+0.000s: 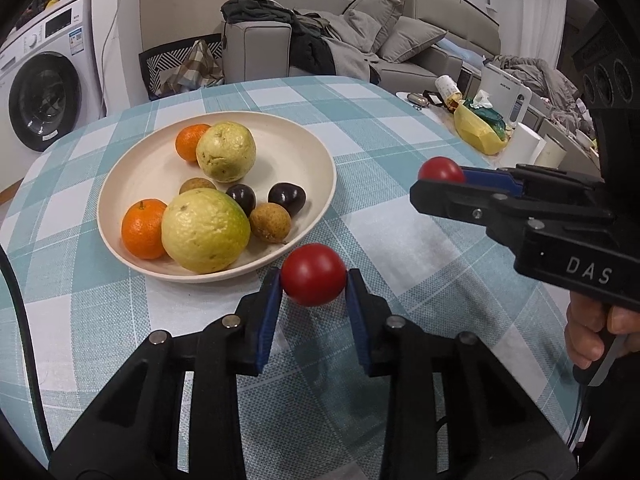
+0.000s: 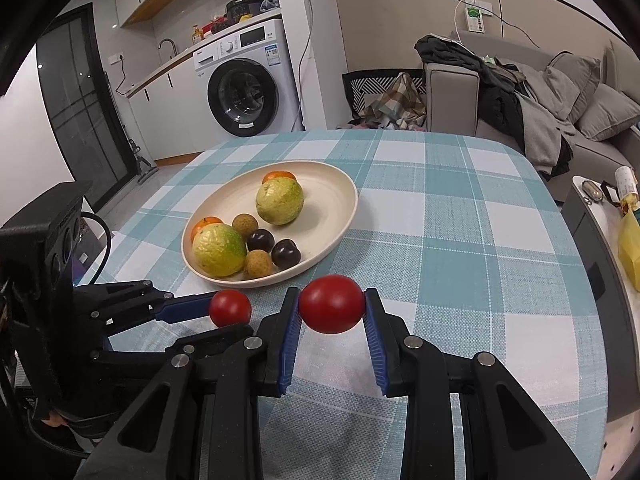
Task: Organize fruits
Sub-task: 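Carry the tomato with the left tool while the right tool carries its tomato over the plate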
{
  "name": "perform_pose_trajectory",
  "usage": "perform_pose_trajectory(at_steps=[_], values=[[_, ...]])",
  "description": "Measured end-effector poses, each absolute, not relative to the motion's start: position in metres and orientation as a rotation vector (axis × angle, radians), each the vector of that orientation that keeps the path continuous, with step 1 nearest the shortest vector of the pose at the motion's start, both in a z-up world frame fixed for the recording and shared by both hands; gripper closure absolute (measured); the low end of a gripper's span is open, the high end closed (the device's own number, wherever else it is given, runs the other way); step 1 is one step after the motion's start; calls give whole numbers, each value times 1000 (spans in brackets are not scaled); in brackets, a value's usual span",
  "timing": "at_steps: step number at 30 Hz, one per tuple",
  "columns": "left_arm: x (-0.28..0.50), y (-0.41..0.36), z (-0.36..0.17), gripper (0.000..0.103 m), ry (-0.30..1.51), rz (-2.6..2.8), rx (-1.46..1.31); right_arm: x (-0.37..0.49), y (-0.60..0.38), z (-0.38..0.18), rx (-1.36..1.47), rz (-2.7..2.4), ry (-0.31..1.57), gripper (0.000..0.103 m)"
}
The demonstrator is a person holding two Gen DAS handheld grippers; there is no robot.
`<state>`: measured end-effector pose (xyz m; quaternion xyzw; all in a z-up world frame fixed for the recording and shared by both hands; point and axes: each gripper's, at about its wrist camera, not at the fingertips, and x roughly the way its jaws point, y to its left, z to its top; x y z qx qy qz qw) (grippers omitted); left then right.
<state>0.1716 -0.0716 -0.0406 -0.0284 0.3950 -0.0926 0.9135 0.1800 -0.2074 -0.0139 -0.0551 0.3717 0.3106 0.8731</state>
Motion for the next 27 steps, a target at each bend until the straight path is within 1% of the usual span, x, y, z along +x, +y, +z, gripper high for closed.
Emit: perform_pose_trajectory(at_steps=[11,27], values=[[158,-55,-24,74,744,-178,-59,175,-200,-16,-73,689,765,71],[150,-17,-8,74,673,-115,-80,167,-191,-14,-25,701,697,71]])
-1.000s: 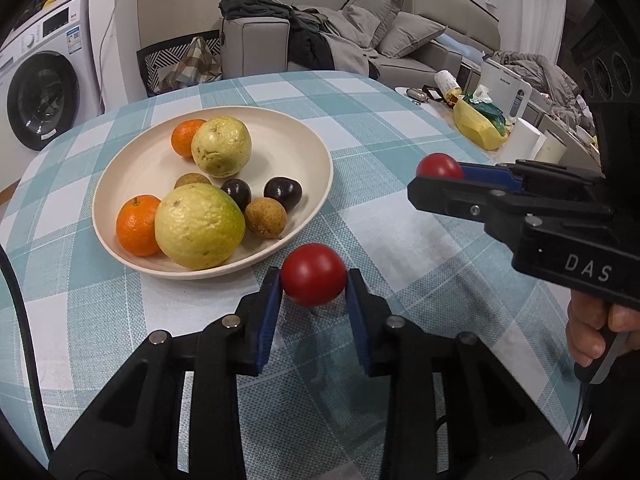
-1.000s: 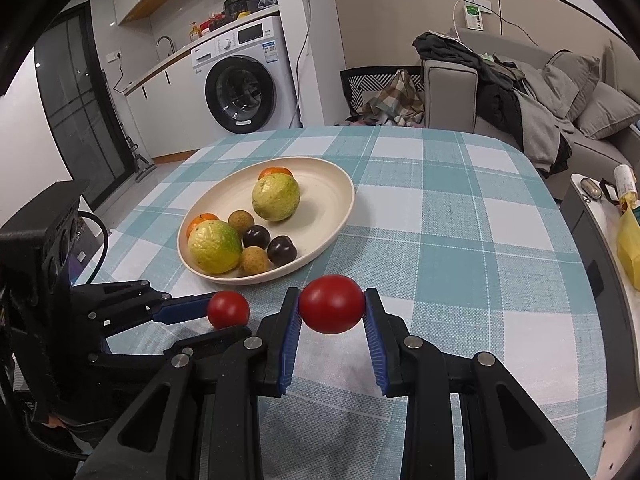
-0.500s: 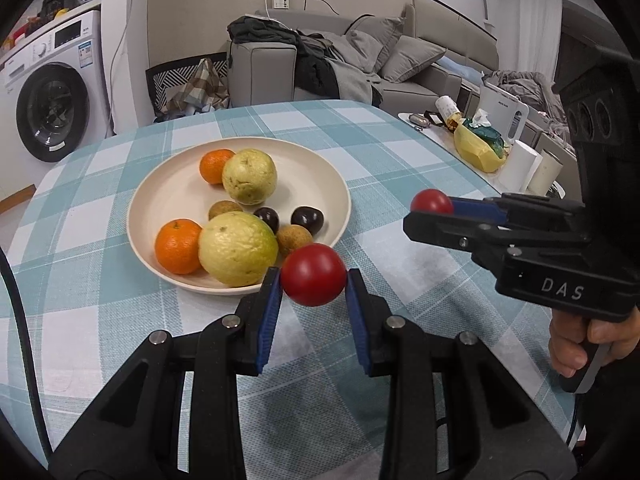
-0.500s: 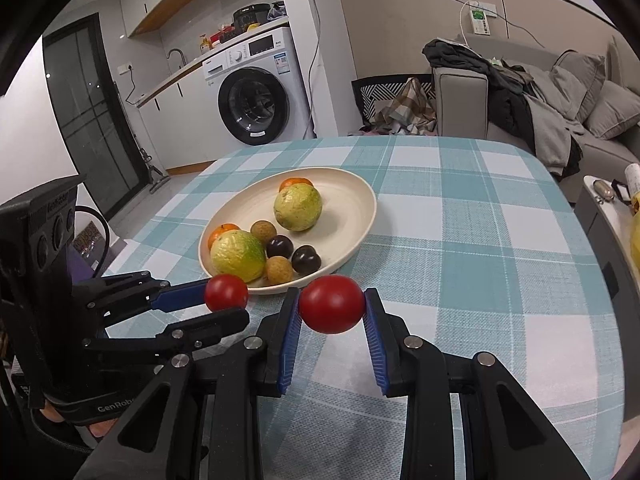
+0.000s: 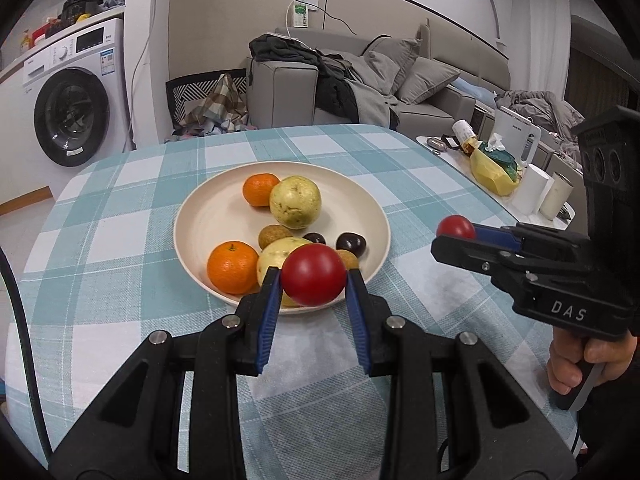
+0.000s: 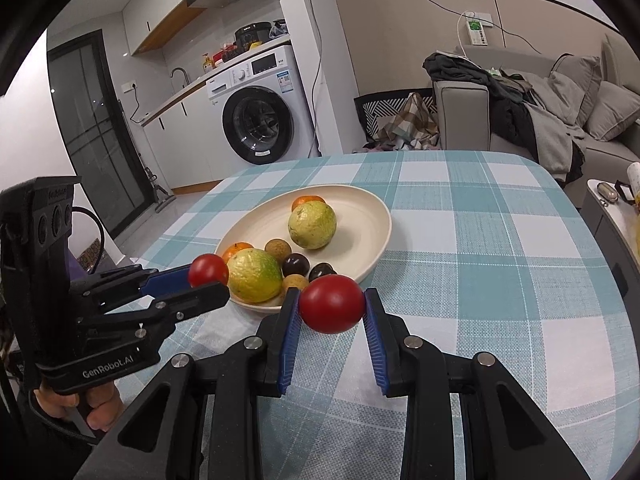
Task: Organize fruits
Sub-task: 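Carry the tomato with the left tool while the right tool carries its tomato over the plate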
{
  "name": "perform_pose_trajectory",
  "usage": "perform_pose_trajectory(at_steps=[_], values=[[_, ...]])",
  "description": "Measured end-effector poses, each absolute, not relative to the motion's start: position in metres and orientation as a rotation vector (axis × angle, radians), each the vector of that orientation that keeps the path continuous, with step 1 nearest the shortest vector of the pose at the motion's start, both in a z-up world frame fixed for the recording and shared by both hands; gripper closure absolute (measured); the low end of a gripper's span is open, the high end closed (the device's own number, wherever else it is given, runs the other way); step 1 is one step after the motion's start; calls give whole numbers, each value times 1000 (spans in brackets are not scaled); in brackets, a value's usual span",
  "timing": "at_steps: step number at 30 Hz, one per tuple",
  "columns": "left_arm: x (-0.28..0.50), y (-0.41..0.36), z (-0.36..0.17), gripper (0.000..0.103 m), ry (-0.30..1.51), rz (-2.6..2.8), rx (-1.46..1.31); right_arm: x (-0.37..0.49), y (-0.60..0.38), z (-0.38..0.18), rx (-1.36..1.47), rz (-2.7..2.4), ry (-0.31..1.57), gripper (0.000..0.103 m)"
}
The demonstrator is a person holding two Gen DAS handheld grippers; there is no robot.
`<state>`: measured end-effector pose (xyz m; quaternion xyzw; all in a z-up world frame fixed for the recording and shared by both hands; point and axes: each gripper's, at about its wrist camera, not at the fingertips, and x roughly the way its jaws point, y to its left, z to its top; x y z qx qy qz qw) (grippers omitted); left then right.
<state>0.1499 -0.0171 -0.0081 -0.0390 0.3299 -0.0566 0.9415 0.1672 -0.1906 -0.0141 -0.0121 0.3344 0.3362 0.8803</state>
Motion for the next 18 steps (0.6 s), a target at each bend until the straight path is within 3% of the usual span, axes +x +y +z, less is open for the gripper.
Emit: perform_pose_trajectory(at_steps=[18], values=[[170,14,-4,74,649,-63,-119,172,-162,-14,-36,728,677,71]])
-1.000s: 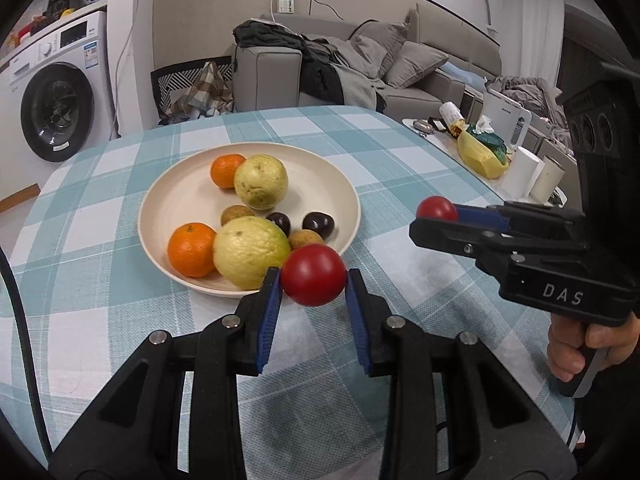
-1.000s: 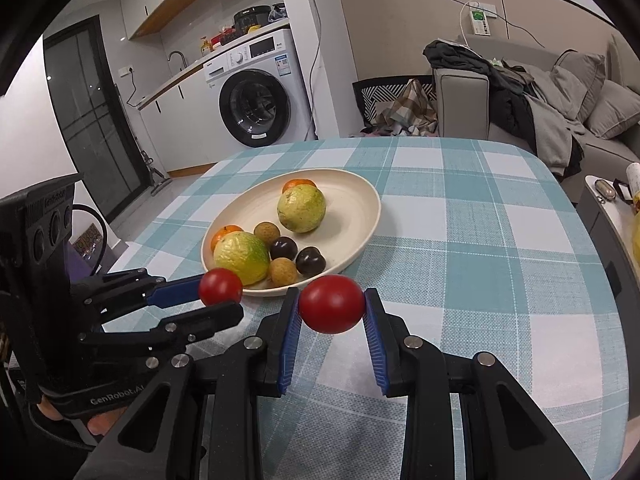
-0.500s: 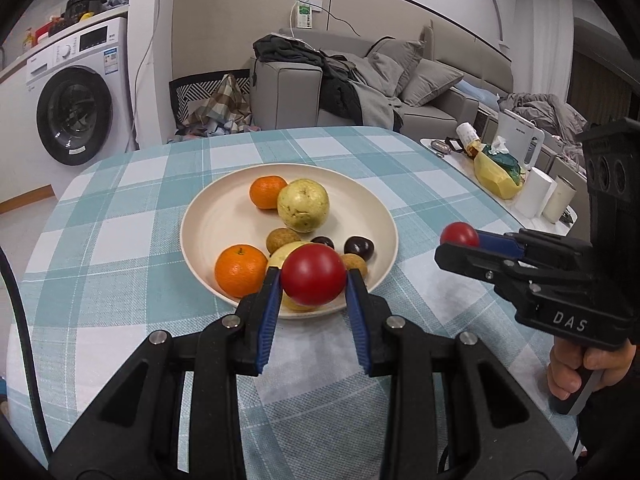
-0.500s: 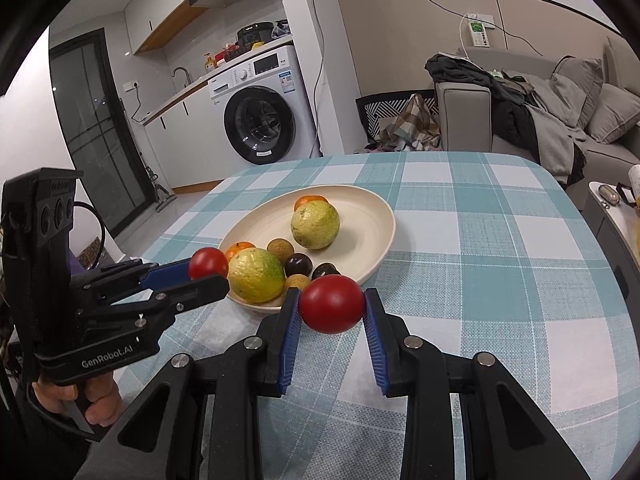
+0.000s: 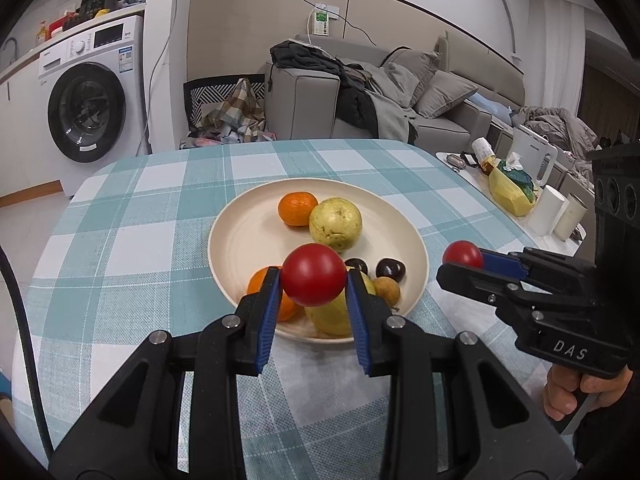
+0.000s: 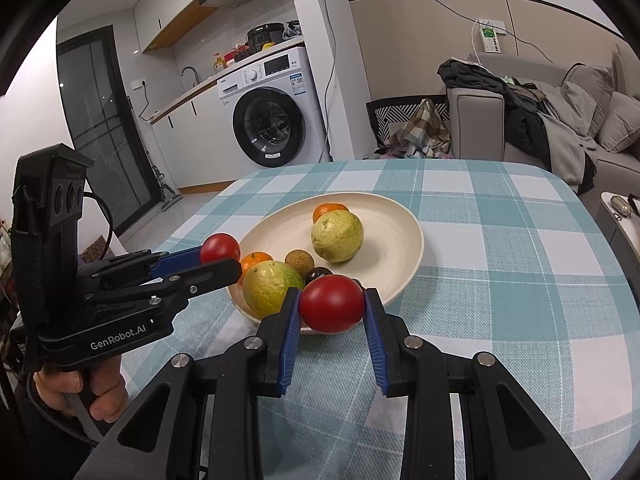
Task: Organize fruits
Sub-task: 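Carry the tomato with the left tool while the right tool carries its tomato over the plate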
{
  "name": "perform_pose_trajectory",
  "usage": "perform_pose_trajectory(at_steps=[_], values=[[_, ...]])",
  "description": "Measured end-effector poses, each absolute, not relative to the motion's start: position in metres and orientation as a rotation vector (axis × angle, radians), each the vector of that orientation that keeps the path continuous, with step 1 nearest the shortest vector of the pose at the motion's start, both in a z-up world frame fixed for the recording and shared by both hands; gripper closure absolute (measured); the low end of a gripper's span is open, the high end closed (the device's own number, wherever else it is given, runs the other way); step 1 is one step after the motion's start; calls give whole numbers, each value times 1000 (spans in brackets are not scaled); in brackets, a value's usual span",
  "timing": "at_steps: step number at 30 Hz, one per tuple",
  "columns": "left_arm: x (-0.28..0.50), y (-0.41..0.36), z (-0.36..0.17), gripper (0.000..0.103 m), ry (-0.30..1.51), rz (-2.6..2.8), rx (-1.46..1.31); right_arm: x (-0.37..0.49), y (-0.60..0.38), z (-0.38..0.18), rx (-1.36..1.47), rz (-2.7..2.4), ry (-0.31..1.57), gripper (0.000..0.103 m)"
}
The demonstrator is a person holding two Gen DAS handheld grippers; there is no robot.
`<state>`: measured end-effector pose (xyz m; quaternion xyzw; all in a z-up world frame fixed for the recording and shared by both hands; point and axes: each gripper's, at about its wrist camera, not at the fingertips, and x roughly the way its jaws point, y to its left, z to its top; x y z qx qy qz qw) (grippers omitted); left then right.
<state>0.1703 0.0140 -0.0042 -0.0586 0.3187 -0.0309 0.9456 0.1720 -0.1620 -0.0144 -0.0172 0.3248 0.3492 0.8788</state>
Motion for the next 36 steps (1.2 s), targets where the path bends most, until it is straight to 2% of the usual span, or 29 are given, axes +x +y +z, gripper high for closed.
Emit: perform_pose_trajectory(at_steps=[36], values=[[220,30,-18,74,689,-24,-122,217,-134,-26,-3,694,752,71]])
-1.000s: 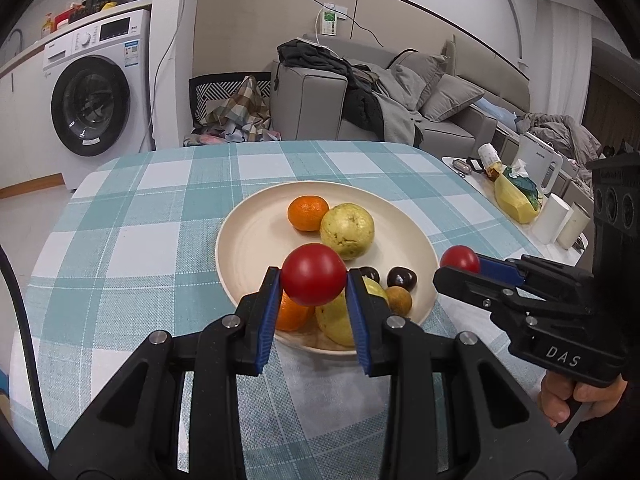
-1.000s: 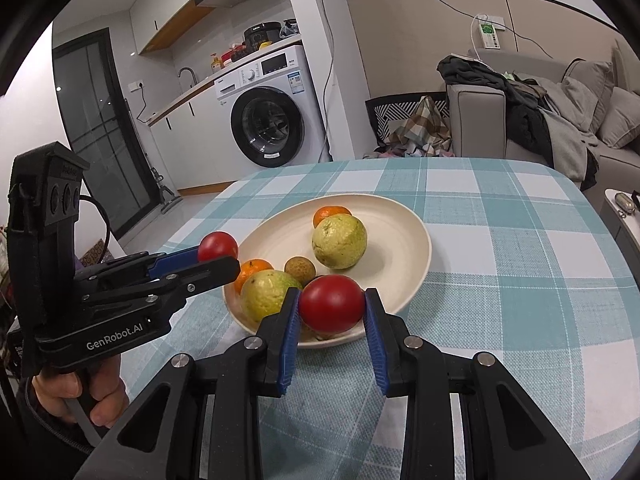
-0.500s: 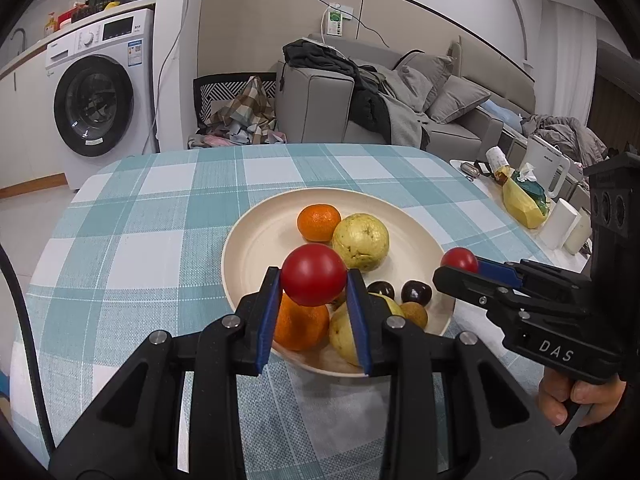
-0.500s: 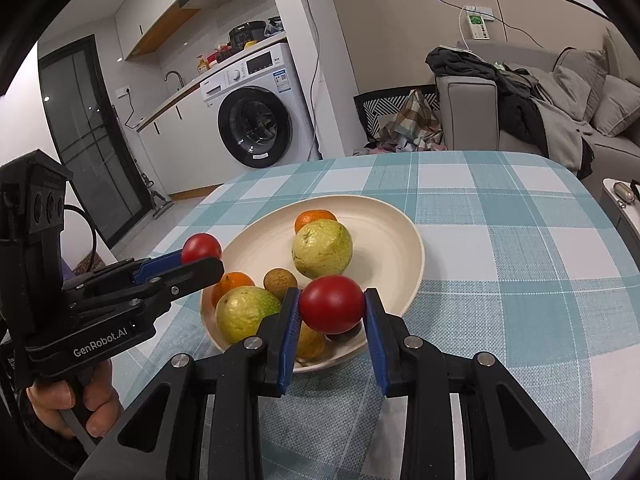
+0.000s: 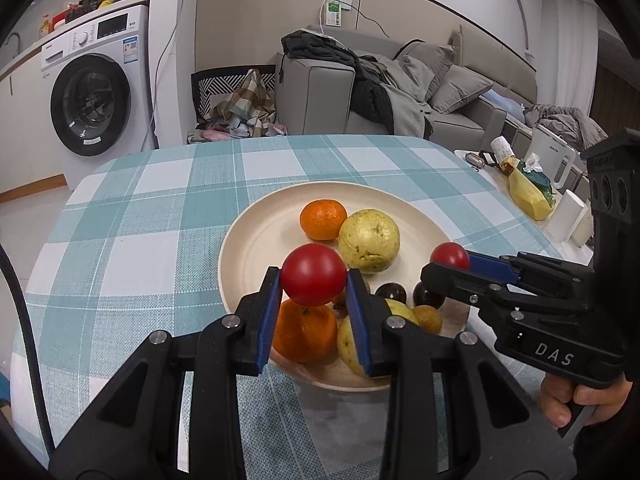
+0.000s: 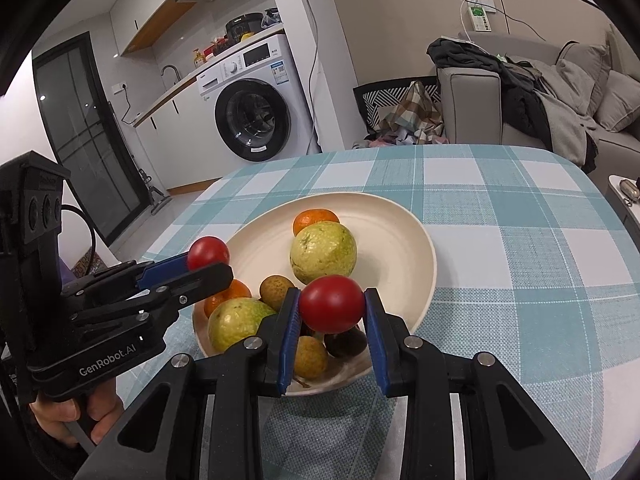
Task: Organize fruits
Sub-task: 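Carry the tomato with the left tool while the right tool carries its tomato over the plate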
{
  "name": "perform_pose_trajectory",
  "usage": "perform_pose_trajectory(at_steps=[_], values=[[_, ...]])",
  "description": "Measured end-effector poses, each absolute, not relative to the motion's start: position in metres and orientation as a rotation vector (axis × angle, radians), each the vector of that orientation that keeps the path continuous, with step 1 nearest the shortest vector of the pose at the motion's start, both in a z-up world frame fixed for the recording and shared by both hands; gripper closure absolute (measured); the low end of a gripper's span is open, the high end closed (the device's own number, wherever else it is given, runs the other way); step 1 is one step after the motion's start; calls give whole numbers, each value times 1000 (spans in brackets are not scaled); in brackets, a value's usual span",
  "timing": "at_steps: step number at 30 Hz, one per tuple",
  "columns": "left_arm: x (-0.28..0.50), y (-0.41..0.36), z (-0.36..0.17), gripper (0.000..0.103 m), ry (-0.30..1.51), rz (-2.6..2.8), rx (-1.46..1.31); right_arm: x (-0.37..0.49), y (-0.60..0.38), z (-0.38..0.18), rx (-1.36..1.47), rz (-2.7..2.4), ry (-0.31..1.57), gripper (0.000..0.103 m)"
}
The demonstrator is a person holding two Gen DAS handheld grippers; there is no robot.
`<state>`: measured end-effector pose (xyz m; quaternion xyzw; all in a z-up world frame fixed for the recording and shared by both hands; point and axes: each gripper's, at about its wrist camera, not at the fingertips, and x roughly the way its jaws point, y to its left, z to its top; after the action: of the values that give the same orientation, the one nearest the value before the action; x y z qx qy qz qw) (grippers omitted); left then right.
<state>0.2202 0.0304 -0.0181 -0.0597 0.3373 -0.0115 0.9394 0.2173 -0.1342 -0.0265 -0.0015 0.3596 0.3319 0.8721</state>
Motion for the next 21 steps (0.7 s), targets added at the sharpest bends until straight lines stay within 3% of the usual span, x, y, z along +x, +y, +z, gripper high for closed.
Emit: perform_pose_trajectory(at_steps=[21], values=[[245,34,-34,74,741,-16,-110,234,-133,-31,25,671,801,71]])
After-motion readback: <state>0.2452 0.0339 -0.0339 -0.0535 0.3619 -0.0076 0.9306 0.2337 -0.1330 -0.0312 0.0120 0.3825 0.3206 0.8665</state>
